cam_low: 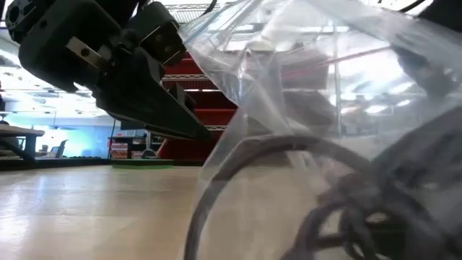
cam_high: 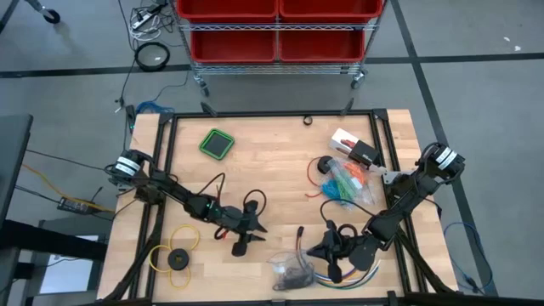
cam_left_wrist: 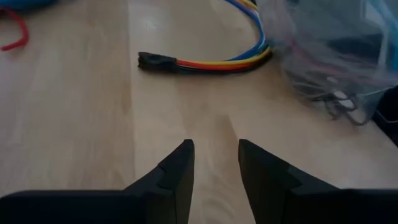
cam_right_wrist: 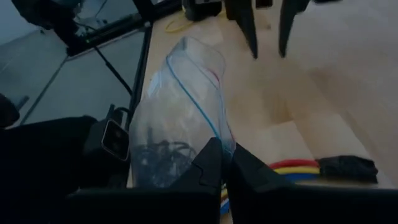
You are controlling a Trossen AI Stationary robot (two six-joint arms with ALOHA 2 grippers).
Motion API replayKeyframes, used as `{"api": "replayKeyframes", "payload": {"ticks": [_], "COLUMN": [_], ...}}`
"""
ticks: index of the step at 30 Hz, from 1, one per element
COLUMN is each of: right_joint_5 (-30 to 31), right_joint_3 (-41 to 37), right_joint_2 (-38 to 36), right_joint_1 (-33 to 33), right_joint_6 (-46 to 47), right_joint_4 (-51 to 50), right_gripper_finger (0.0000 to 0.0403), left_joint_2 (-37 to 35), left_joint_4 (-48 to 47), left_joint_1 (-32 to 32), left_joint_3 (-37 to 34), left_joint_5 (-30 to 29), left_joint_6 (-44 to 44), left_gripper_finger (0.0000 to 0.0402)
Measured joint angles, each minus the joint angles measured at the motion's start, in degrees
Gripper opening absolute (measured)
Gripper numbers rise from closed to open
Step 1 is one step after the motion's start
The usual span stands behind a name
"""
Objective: Sort rubber bands
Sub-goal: Close the transparent zip bag
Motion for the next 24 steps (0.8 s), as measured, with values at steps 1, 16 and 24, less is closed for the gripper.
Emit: {"api": "replayKeyframes", "payload": {"ticks": [1,16,24], "right_joint_5": [0.5,1.4,1.4], "right_joint_3": [0.0,0.0,0.0], "right_joint_2": [0.0,0.0,-0.1], "right_joint_1": [-0.1,-2.5,-5.7], "right_joint_6": [-0.3,-2.7,-11.2], "right_joint_4": [0.4,0.0,6.2], "right_gripper_finger": [0.0008,0.0099,0.0097], "left_joint_2": [0.0,6.1,7.3], "left_joint_4": [0.0,3.0,5.2], "left_joint_1": [0.0,-1.2,-1.1], "left_joint_3": [0.0,0.0,-0.1], "left_joint_5": [0.6,1.7,3.1], "left_joint_6": [-0.5,-4.9,-8.0], "left_gripper_finger": [0.0133,0.0133,0.0133]}}
